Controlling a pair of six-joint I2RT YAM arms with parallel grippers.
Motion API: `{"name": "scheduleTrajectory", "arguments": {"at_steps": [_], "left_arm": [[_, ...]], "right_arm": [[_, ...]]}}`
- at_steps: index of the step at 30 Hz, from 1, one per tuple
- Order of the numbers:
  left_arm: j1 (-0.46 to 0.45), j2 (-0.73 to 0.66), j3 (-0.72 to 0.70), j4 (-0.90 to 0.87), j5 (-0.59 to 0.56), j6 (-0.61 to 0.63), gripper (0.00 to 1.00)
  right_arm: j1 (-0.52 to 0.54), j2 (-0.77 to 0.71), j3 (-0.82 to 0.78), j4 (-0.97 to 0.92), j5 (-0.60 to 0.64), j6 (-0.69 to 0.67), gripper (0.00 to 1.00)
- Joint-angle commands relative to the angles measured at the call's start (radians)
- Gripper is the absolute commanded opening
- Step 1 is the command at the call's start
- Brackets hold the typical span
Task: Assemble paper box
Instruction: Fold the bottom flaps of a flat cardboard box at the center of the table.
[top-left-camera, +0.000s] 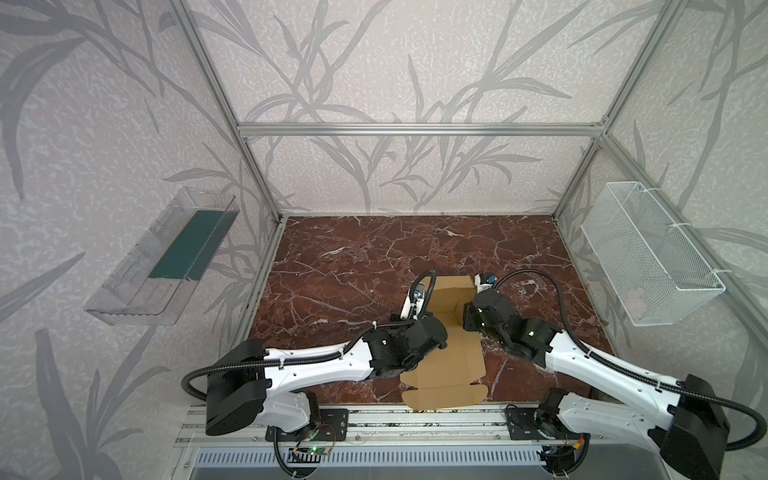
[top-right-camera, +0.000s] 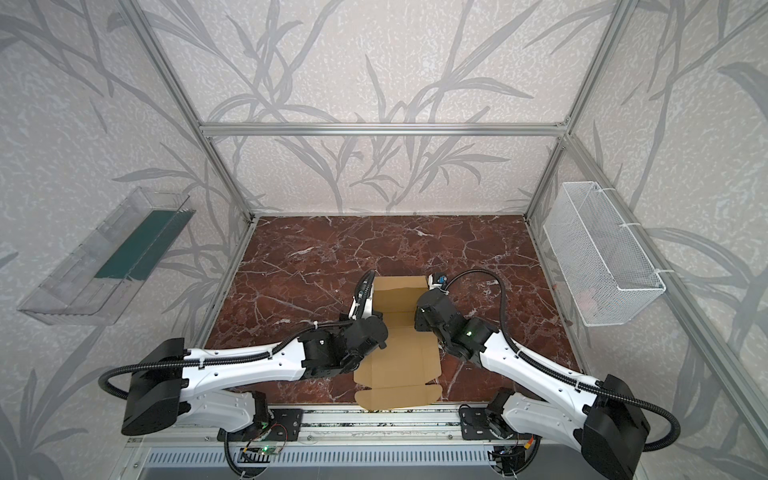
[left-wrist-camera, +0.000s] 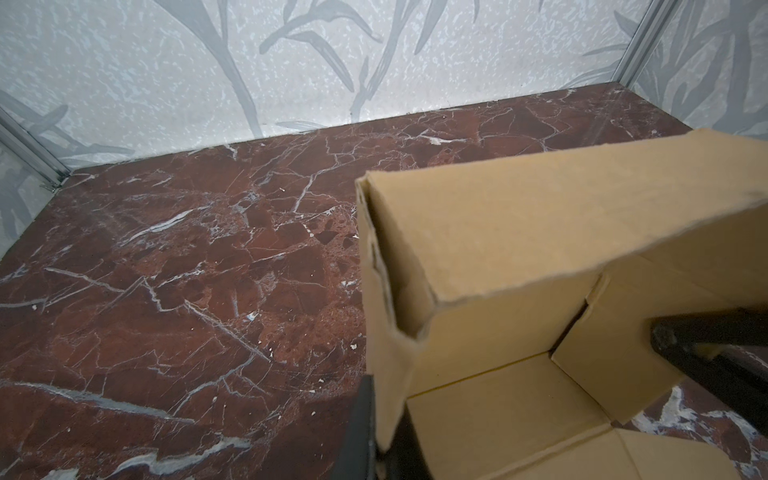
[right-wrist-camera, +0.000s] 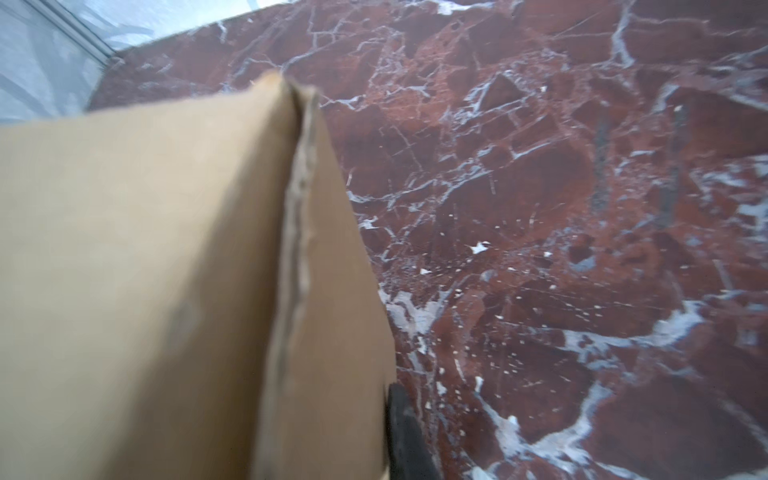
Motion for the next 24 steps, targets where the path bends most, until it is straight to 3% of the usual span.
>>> {"name": "scheduleTrajectory", "arguments": {"at_steps": [1, 7, 17, 24], "left_arm": [[-0.023, 0.021, 0.054, -0.064, -0.067, -0.066, 0.00], [-0.037, 0.026, 0.078, -0.108, -0.084, -0.110, 0.00], [-0.057, 0.071, 0.135, -0.194, -0.131, -0.190, 0.00], [-0.058, 0.062, 0.142, -0.200, -0.142, -0.173, 0.00]], "right_arm": [[0.000, 0.020, 0.051, -0.119, 0.102, 0.058, 0.10], [-0.026, 0.022, 0.070, -0.160, 0.102, 0.069, 0.00], [-0.056, 0.094, 0.160, -0.323, 0.162, 0.070, 0.00], [-0.086, 0.100, 0.157, -0.340, 0.185, 0.056, 0.00]]}}
